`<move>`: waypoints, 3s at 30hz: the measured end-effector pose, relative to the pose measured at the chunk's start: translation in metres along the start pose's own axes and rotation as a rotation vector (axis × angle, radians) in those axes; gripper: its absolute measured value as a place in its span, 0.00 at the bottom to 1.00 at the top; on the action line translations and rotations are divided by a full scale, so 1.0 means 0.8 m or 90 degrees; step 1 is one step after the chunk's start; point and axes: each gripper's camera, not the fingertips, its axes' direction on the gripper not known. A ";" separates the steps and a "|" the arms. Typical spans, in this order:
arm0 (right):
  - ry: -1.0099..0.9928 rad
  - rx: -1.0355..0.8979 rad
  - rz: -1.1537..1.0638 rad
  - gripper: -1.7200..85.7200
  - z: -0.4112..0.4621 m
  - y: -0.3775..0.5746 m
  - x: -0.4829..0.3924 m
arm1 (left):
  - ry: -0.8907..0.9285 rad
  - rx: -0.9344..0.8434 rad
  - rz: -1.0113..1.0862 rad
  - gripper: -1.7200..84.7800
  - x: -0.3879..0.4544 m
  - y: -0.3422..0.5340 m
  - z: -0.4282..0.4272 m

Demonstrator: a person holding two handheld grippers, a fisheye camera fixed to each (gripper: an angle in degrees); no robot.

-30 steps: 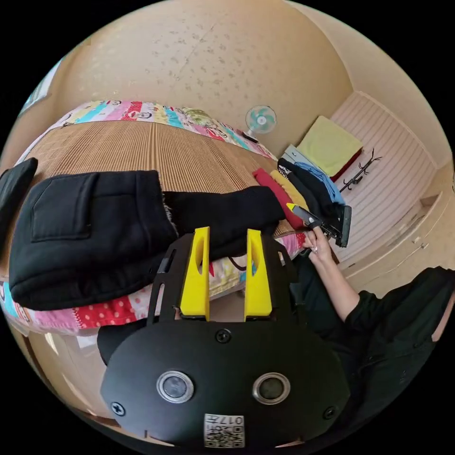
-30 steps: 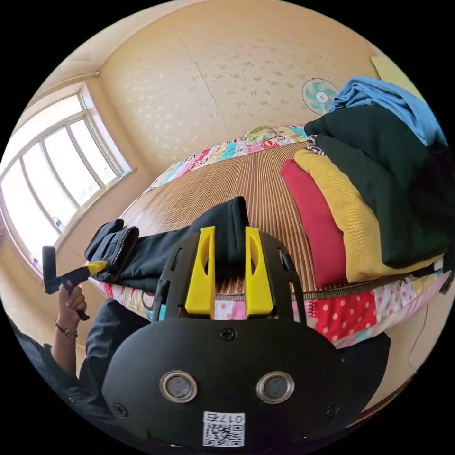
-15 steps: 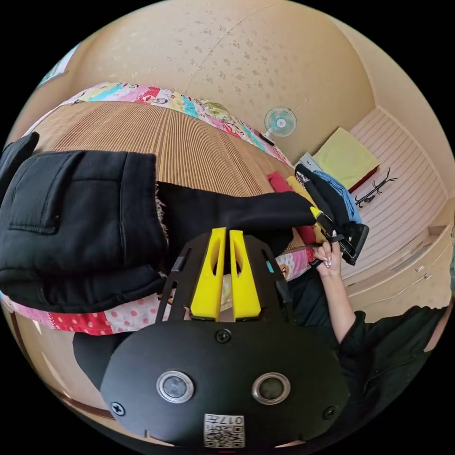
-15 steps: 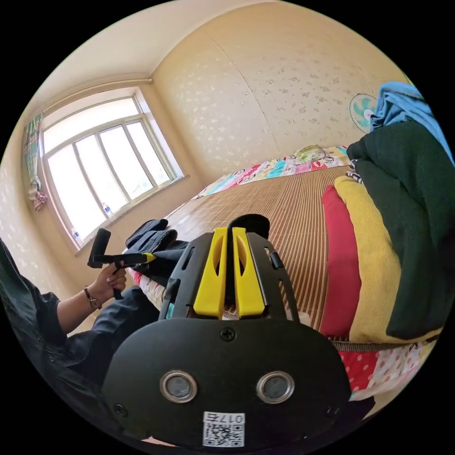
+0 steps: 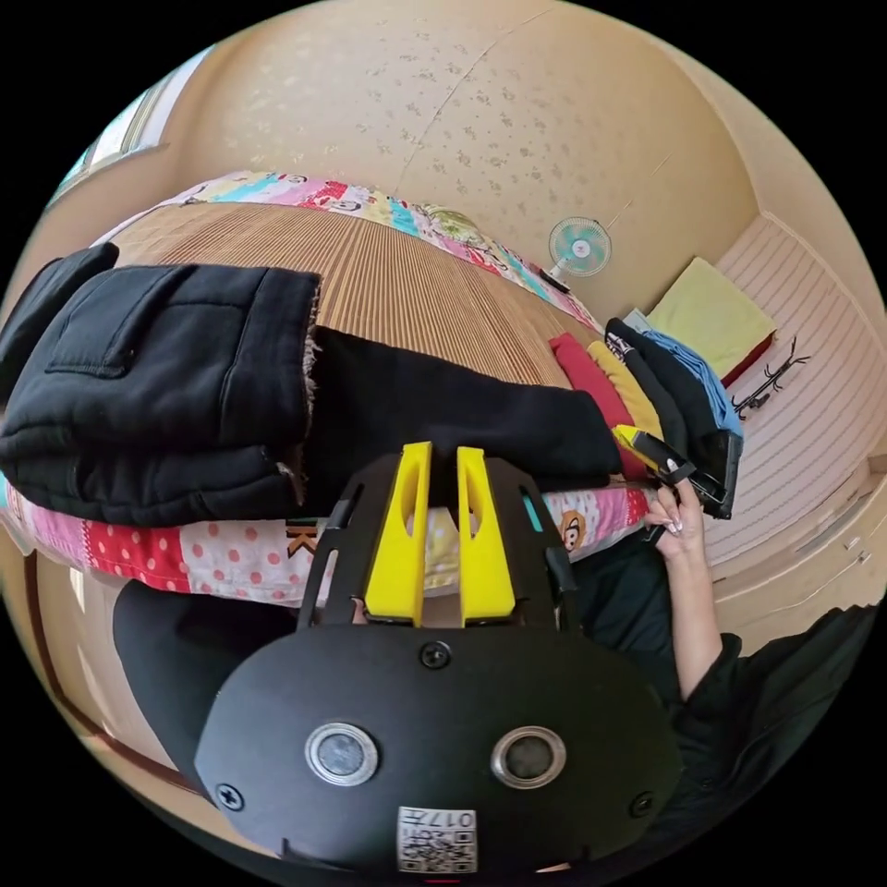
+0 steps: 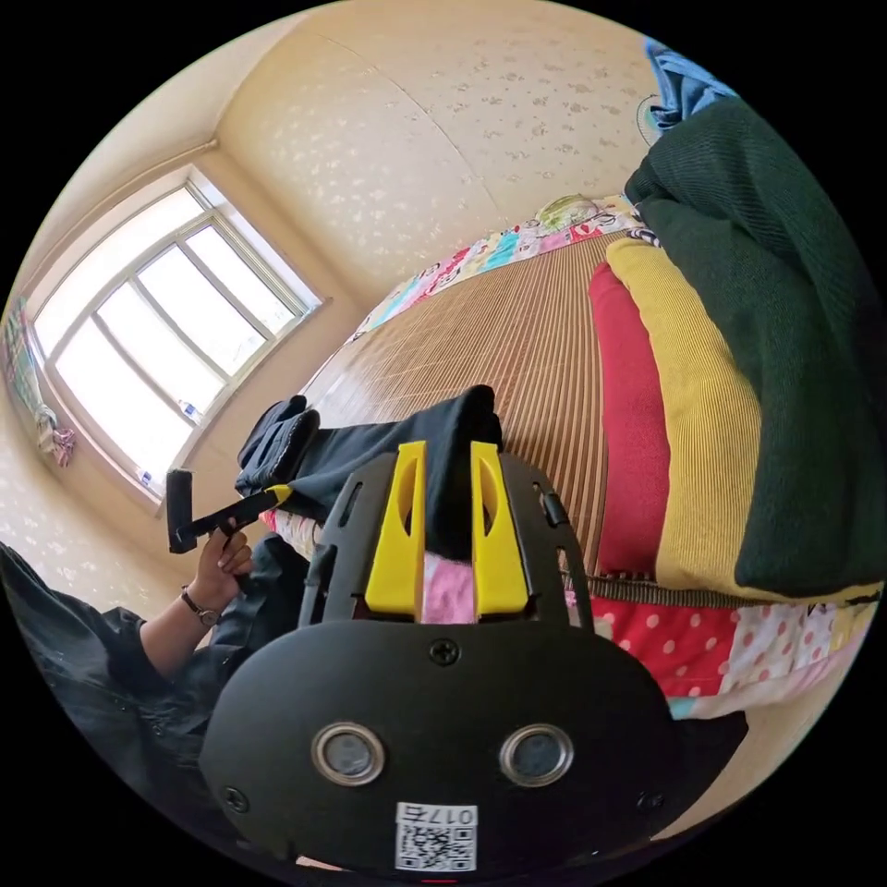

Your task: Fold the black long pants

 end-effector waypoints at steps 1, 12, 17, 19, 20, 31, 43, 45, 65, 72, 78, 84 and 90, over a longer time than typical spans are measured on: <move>-0.007 -0.010 -0.002 0.11 0.004 -0.001 -0.001 | -0.016 -0.004 0.016 0.09 0.007 0.000 0.004; 0.007 0.040 -0.159 0.05 -0.014 0.008 -0.080 | -0.034 0.021 0.059 0.02 0.021 -0.006 -0.023; 0.112 -0.207 -0.059 0.05 0.069 0.003 -0.038 | 0.001 -0.069 0.016 0.03 0.003 0.007 0.005; 0.068 -0.186 -0.020 0.05 0.063 0.002 -0.029 | -0.004 0.001 0.008 0.04 0.010 0.014 -0.016; 0.065 -0.181 -0.024 0.05 0.063 0.003 -0.028 | -0.006 0.017 0.012 0.04 0.012 0.014 -0.022; 0.305 0.027 -0.014 0.03 0.042 0.036 -0.080 | -0.080 -0.046 0.015 0.10 0.019 -0.013 -0.016; 0.335 -0.142 -0.211 0.02 0.204 0.082 -0.178 | -0.164 0.304 -0.249 0.12 -0.147 0.019 -0.269; 0.367 -0.139 -0.213 0.02 0.212 0.091 -0.191 | -0.156 0.327 -0.306 0.14 -0.192 0.025 -0.300; 0.077 -0.032 -0.286 0.03 0.369 0.046 -0.444 | 0.110 0.373 -0.431 0.24 -0.456 0.049 -0.380; 0.104 -0.052 -0.273 0.02 0.455 0.117 -0.410 | 0.137 0.319 -0.444 0.25 -0.470 0.043 -0.379; 0.074 -0.069 -0.255 0.02 0.451 0.110 -0.391 | 0.120 0.319 -0.443 0.21 -0.458 0.054 -0.385; 0.096 -0.061 -0.251 0.02 0.444 0.110 -0.380 | 0.223 0.380 -0.353 0.14 -0.418 0.052 -0.406; 0.133 0.055 -0.142 0.02 0.379 0.110 -0.351 | 0.261 0.383 -0.204 0.14 -0.339 0.026 -0.425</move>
